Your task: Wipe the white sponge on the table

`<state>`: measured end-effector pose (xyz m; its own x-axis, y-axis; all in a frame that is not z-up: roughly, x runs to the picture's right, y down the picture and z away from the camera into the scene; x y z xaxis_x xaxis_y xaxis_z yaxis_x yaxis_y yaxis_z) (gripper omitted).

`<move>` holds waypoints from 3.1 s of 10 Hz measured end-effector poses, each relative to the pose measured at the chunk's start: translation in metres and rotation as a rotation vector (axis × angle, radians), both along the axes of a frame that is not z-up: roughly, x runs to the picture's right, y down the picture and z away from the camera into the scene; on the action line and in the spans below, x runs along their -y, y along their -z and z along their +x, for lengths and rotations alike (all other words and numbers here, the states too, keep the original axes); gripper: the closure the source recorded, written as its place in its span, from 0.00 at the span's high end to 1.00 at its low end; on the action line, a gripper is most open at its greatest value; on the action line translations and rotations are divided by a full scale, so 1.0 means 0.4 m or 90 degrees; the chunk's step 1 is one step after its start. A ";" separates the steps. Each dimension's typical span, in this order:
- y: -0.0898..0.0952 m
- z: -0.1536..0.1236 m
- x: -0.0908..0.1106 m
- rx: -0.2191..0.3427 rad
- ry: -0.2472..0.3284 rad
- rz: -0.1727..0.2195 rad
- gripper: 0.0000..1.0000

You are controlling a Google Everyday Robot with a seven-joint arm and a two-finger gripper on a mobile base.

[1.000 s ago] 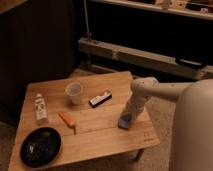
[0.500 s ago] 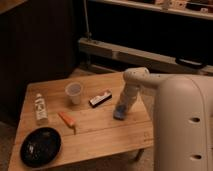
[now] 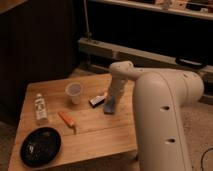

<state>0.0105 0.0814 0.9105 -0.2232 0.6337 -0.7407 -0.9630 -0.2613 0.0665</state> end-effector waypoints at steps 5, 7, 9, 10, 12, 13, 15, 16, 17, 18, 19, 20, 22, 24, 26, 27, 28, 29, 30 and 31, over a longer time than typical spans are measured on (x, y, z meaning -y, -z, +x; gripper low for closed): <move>0.056 -0.216 -0.057 0.104 0.075 0.006 0.00; 0.120 -0.270 -0.113 0.135 0.099 0.004 0.00; 0.170 -0.294 -0.162 0.150 0.104 0.000 0.00; 0.197 -0.284 -0.207 0.151 0.101 -0.009 0.00; 0.237 -0.265 -0.282 0.151 0.095 -0.023 0.00; 0.249 -0.243 -0.315 0.146 0.088 -0.029 0.00; 0.262 -0.203 -0.353 0.132 0.069 -0.037 0.00; 0.277 -0.165 -0.369 0.114 0.049 -0.038 0.00; 0.285 -0.136 -0.375 0.102 0.036 -0.037 0.00; 0.293 -0.103 -0.378 0.088 0.020 -0.033 0.00; 0.303 -0.061 -0.382 0.071 0.003 -0.031 0.00; 0.311 -0.012 -0.390 0.050 -0.017 -0.029 0.00; 0.317 0.068 -0.403 0.011 -0.052 -0.029 0.00; 0.297 0.134 -0.389 -0.019 -0.092 -0.024 0.00; 0.253 0.183 -0.332 -0.030 -0.109 -0.014 0.00; 0.235 0.208 -0.310 -0.036 -0.115 -0.013 0.00; 0.213 0.239 -0.283 -0.043 -0.123 -0.012 0.00; 0.184 0.277 -0.255 -0.054 -0.133 -0.016 0.00; 0.165 0.301 -0.242 -0.063 -0.139 -0.023 0.00; 0.151 0.318 -0.238 -0.069 -0.142 -0.029 0.00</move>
